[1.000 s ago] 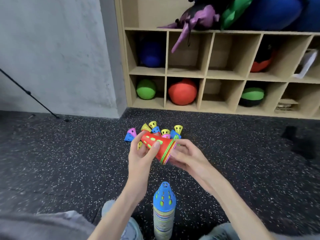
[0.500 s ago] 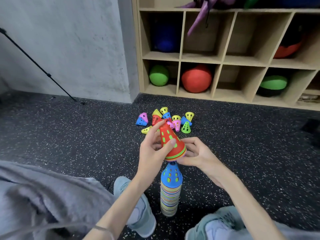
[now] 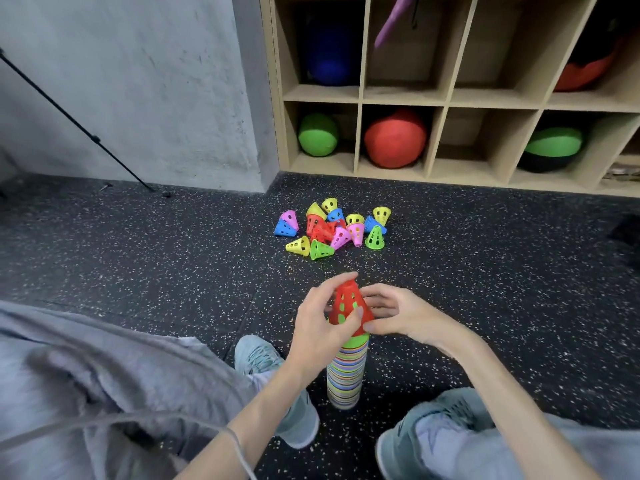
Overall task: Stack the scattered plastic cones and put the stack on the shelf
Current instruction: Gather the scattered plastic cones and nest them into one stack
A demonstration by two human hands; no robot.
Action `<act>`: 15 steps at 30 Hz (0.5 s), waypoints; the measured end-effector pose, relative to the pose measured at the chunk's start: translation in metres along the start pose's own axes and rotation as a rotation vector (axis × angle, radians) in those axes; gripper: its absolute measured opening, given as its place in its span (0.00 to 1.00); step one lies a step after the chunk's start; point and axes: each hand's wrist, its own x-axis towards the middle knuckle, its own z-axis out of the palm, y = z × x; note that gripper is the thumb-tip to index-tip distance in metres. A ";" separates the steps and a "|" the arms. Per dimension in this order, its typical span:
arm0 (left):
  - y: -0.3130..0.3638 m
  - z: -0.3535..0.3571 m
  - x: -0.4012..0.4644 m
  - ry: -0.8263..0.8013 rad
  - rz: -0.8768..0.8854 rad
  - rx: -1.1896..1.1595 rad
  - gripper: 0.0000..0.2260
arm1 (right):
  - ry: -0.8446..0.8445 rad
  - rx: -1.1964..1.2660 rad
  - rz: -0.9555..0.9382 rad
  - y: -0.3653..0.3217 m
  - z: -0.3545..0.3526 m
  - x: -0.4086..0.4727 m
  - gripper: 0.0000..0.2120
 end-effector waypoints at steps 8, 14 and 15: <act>-0.012 -0.001 -0.007 -0.043 0.022 0.095 0.20 | 0.036 -0.218 -0.007 -0.012 -0.005 -0.001 0.21; -0.008 -0.020 0.022 -0.027 0.101 0.184 0.18 | 0.303 -0.247 -0.090 -0.054 -0.019 -0.002 0.12; -0.005 -0.025 0.034 -0.042 0.109 0.241 0.18 | 0.330 -0.258 -0.117 -0.063 -0.021 0.000 0.11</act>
